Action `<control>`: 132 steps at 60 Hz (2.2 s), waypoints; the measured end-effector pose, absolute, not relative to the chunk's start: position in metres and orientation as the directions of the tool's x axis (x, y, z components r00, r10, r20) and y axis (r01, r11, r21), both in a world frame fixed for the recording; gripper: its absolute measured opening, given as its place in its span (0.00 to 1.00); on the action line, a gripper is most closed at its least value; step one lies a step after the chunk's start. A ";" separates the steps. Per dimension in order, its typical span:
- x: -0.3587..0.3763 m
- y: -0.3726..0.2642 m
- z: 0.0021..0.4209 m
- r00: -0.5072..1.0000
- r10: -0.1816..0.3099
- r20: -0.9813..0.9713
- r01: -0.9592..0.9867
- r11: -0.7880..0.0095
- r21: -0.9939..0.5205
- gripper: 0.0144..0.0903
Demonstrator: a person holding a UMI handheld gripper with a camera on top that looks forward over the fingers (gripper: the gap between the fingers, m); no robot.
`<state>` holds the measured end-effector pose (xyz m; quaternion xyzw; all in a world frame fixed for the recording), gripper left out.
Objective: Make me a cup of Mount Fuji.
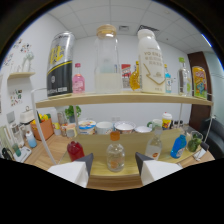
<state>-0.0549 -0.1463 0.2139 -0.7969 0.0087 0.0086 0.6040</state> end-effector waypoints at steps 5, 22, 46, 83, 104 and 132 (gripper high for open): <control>-0.052 -0.125 0.200 0.999 -0.030 -0.017 -0.025 -0.297 -0.955 0.73; -0.047 -0.099 0.188 0.998 -0.069 -0.008 -0.029 -0.309 -0.950 0.30; -0.061 -0.142 0.213 1.000 -0.018 0.011 0.005 -0.283 -0.959 0.28; -0.077 -0.207 0.115 0.677 -0.144 -0.721 -0.716 -0.351 -0.603 0.28; -0.056 -0.198 0.112 0.108 -0.192 -0.975 -0.970 -0.235 -0.061 0.28; -0.051 -0.197 0.117 -0.274 -0.172 -0.946 -0.935 -0.184 0.304 0.28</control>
